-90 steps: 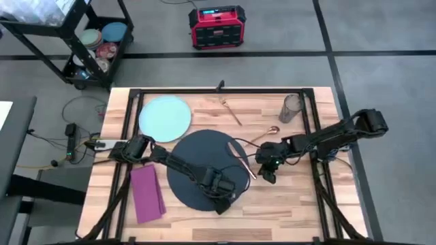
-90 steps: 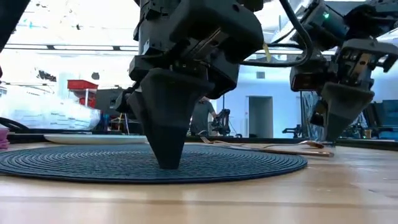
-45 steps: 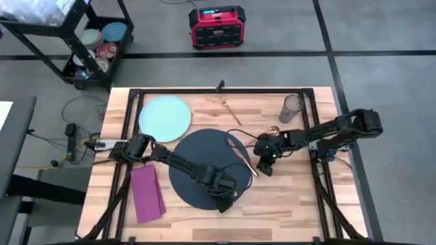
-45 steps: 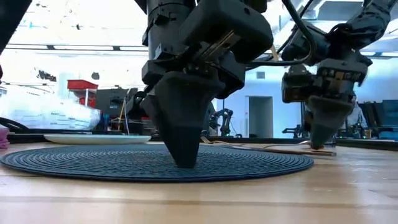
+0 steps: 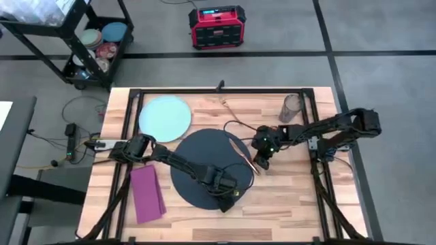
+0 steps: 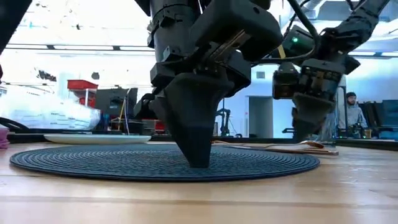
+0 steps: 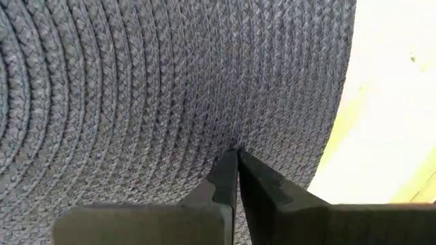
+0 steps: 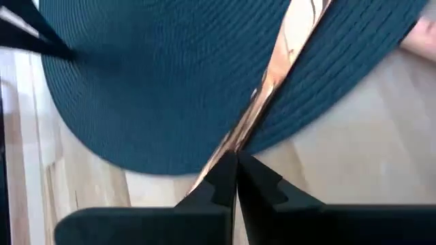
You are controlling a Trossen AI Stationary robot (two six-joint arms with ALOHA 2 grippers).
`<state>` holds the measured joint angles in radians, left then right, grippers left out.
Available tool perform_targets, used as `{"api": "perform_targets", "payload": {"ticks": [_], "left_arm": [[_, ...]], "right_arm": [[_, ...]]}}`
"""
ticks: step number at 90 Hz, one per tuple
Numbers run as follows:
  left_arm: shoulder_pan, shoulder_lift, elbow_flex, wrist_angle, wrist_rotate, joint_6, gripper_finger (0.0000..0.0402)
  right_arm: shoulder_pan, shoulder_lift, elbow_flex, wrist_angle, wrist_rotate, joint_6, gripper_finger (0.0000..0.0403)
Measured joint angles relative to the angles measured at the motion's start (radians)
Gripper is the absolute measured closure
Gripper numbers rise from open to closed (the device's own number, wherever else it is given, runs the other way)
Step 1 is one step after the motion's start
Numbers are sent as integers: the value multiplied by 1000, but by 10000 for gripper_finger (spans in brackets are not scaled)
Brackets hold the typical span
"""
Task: Set table place
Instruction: Put the brown table knife on the blue table mat
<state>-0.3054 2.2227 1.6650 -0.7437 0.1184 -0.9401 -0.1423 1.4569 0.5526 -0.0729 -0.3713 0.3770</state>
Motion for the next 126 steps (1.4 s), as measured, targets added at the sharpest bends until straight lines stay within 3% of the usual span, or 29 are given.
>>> {"api": "perform_targets", "payload": {"ticks": [31,126], "left_arm": [[10,2,0,37,6,-2,401],[11,2,0,66,6,-7,401]], "right_arm": [[-31,118,63,0,-40,-51,403],[-53,154,67,47,-84,-64,403]]}}
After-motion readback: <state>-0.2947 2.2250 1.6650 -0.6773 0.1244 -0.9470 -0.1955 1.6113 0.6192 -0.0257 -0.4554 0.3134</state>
